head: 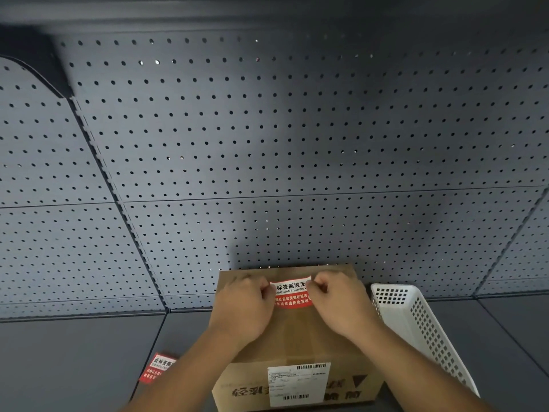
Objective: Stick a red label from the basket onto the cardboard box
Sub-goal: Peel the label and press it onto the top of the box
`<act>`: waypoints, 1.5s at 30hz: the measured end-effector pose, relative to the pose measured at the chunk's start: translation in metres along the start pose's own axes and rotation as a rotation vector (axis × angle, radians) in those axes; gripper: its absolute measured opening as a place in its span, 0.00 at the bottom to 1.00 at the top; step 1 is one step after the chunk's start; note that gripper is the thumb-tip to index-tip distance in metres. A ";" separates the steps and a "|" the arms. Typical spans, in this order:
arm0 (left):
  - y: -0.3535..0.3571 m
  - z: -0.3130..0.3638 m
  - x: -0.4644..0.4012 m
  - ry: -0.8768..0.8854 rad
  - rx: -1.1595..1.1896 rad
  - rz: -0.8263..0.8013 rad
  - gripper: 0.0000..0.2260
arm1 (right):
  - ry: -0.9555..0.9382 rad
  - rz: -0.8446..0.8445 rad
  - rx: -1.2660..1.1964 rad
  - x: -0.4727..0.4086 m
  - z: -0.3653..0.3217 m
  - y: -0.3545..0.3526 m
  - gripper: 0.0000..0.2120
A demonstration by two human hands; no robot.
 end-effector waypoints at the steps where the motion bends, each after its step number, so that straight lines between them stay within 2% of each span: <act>1: 0.003 -0.002 0.000 0.028 -0.041 0.030 0.15 | -0.005 -0.009 0.012 0.001 0.001 0.001 0.19; 5: 0.014 -0.013 -0.003 0.019 -0.113 0.023 0.16 | -0.059 -0.017 0.100 0.006 0.000 0.002 0.22; 13: 0.013 -0.010 0.000 -0.005 -0.091 0.030 0.15 | -0.116 0.014 0.256 0.006 0.002 0.008 0.22; 20: 0.013 -0.001 0.003 -0.007 -0.160 -0.012 0.11 | -0.100 0.010 0.266 0.006 0.002 0.010 0.18; 26: 0.013 -0.002 0.002 -0.018 -0.161 -0.013 0.11 | -0.074 -0.002 0.228 0.006 0.004 0.011 0.15; 31: 0.016 -0.008 0.005 0.011 -0.091 0.017 0.03 | -0.057 0.004 0.150 0.006 0.007 0.011 0.09; 36: 0.016 -0.010 0.004 0.152 -0.092 -0.019 0.18 | -0.082 0.020 0.163 0.007 0.008 0.010 0.01; 38: 0.017 -0.008 0.005 0.214 -0.132 -0.073 0.21 | -0.152 0.041 0.175 0.011 0.004 0.008 0.08; 41: 0.018 -0.008 0.004 0.236 -0.149 -0.118 0.23 | -0.283 -0.065 0.213 0.016 -0.004 0.008 0.16; 45: 0.019 -0.011 0.004 0.228 -0.097 -0.066 0.19 | -0.280 -0.140 0.291 0.022 -0.002 0.004 0.21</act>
Point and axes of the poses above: each hand's wrist, its own x-axis away from the middle knuckle, its own y-axis out of the palm, z = x × y, the point moved 3 cm from there along -x, towards the middle knuckle, and after that the axes turned 2 degrees about -x, right-handed, at the moved point
